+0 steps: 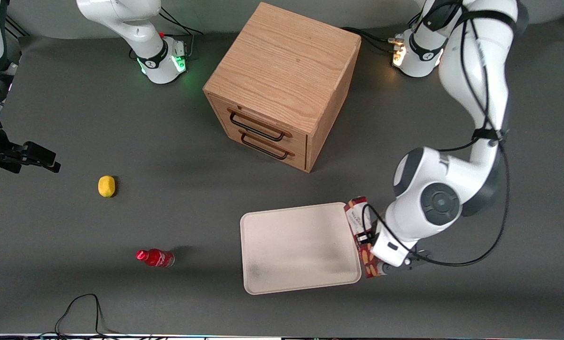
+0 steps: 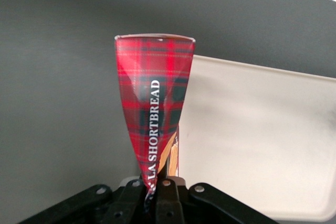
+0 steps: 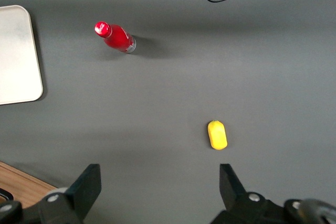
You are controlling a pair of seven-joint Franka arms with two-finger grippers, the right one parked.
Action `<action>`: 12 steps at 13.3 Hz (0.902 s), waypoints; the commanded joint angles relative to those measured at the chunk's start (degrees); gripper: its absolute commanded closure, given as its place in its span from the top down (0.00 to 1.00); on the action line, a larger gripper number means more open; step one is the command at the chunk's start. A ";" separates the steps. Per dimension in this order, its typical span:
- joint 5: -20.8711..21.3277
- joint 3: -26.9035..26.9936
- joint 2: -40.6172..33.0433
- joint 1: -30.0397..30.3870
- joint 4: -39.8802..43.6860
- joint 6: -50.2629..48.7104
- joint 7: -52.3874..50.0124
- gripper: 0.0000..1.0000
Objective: Place red cookie box on tray
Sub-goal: 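Lower the held box onto the tray's edge with the left gripper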
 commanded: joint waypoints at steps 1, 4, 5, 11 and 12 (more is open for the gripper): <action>1.55 1.03 3.84 -2.00 3.41 3.86 -4.22 0.00; 1.64 2.17 5.51 -3.06 3.42 5.98 -4.75 0.00; 1.64 2.61 6.21 -3.24 3.50 6.25 -5.02 0.00; 3.31 6.30 8.15 -6.84 3.94 6.78 -3.62 0.00; 3.31 6.30 8.33 -6.93 3.94 6.95 -3.61 0.00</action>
